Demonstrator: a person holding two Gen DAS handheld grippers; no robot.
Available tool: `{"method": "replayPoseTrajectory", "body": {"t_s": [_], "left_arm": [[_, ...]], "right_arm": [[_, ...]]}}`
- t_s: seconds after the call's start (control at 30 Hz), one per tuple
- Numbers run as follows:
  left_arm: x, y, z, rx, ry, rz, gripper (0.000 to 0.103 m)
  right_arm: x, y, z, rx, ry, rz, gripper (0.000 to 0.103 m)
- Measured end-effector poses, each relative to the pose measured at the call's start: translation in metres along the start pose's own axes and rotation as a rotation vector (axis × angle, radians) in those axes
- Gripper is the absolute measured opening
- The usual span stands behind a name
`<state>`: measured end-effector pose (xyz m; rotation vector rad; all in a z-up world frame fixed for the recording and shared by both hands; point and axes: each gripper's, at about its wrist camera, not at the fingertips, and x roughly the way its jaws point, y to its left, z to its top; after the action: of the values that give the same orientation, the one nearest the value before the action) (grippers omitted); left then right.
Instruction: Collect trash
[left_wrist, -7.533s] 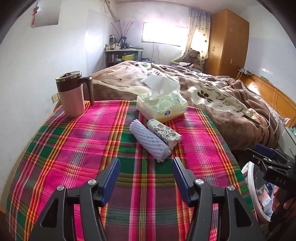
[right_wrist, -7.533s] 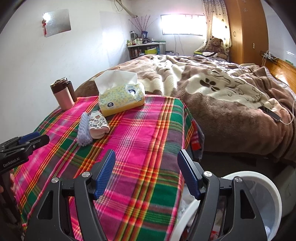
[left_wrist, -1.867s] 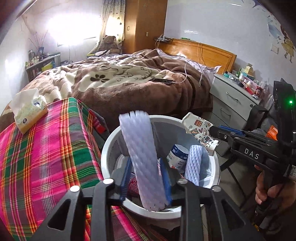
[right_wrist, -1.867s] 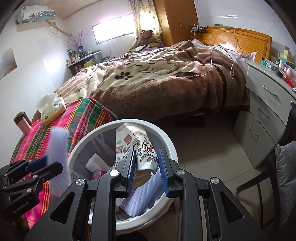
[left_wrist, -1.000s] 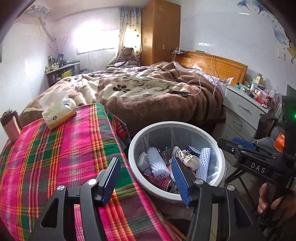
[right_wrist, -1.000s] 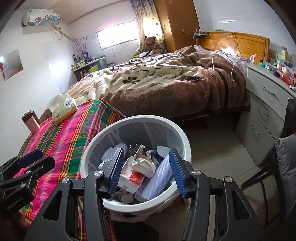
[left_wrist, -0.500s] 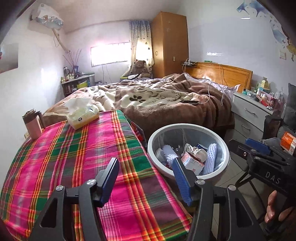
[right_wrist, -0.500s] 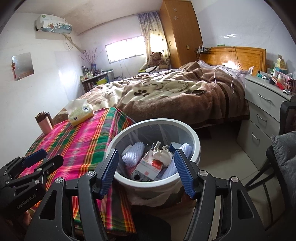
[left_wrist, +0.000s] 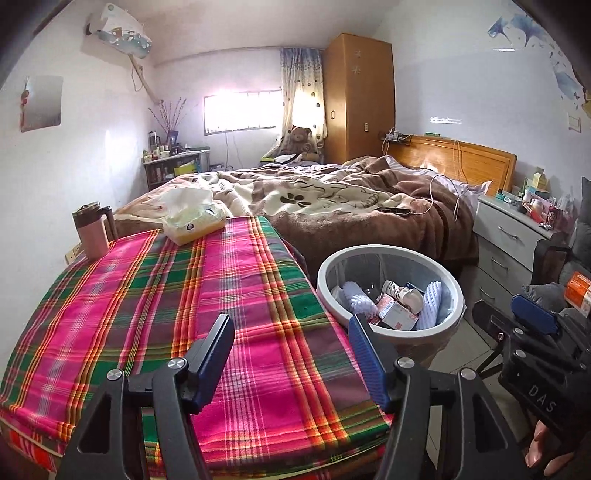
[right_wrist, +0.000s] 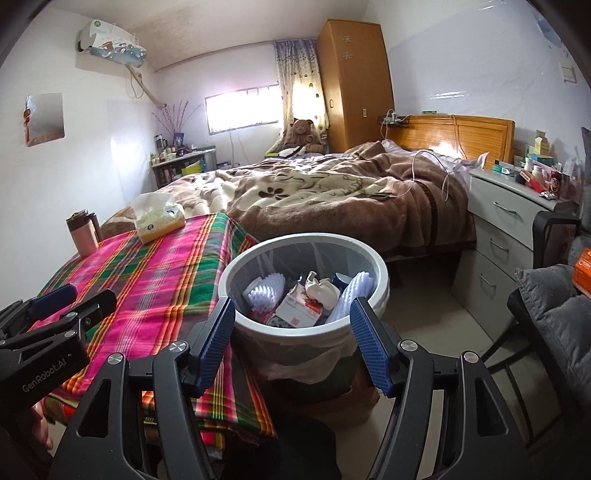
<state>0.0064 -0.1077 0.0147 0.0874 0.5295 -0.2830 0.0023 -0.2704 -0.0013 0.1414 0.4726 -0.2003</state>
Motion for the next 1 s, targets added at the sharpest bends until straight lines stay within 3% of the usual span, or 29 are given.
{"method": "replayPoseTrajectory", "body": {"t_s": [1.0], "left_arm": [[-0.0061, 0.0051, -0.003, -0.01, -0.011, 0.007, 0.064]], "right_arm": [[-0.0089, 0.0041, -0.0041, 0.015, -0.002, 0.017, 0.066]]}}
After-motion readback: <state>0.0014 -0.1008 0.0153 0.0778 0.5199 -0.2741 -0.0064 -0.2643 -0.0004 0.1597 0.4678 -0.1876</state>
